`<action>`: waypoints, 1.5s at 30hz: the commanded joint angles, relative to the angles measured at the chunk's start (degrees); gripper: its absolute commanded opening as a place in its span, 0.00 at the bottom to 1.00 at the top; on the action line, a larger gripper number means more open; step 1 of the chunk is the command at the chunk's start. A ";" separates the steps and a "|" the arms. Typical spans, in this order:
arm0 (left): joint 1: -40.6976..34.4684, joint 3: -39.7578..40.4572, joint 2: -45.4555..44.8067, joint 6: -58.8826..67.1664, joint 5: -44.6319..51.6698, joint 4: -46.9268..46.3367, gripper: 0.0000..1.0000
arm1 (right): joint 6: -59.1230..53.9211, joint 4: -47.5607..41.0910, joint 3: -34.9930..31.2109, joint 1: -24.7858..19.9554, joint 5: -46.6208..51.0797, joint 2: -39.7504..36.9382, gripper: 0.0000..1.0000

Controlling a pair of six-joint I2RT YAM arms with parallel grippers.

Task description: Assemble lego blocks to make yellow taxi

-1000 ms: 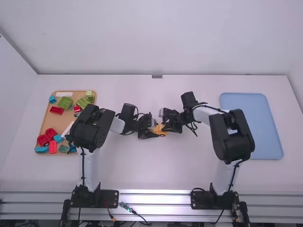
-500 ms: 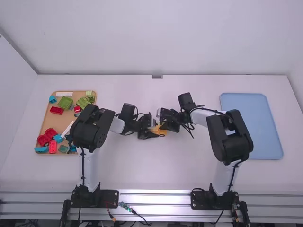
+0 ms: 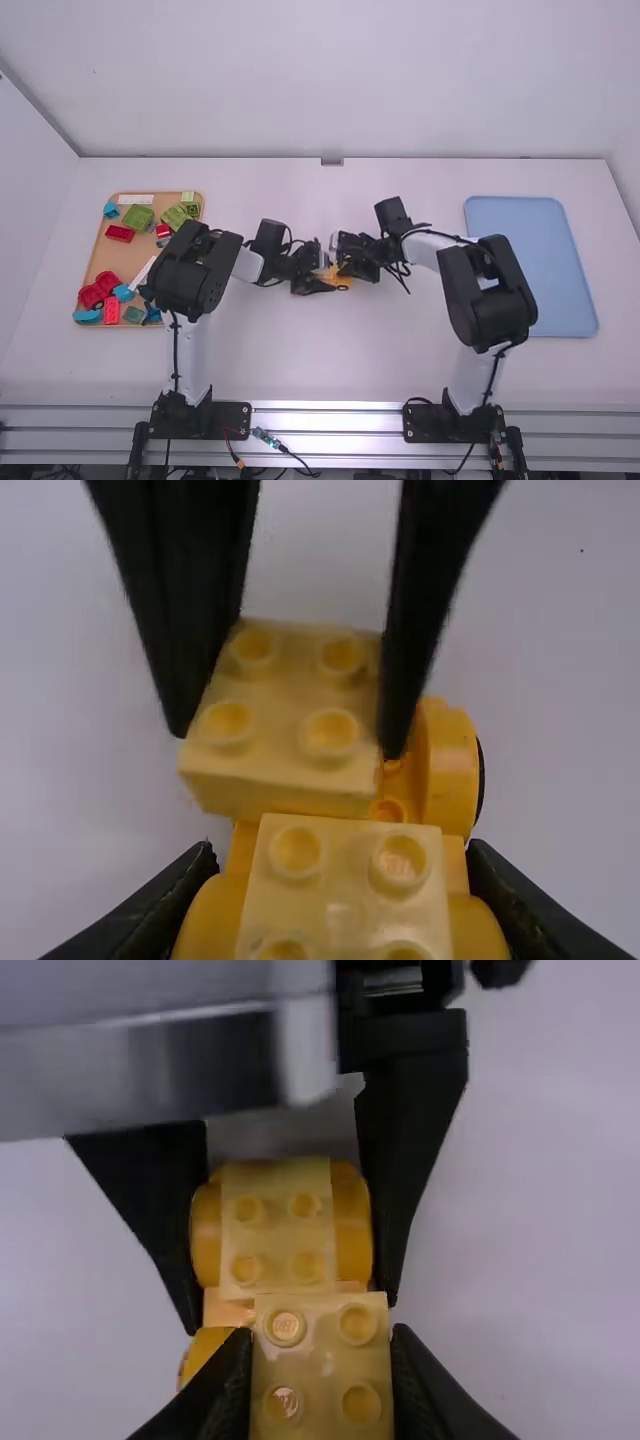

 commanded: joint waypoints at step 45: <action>-0.24 -1.14 1.03 1.73 -3.45 -3.38 0.16 | 4.17 7.93 -8.00 0.39 -1.64 -4.11 0.00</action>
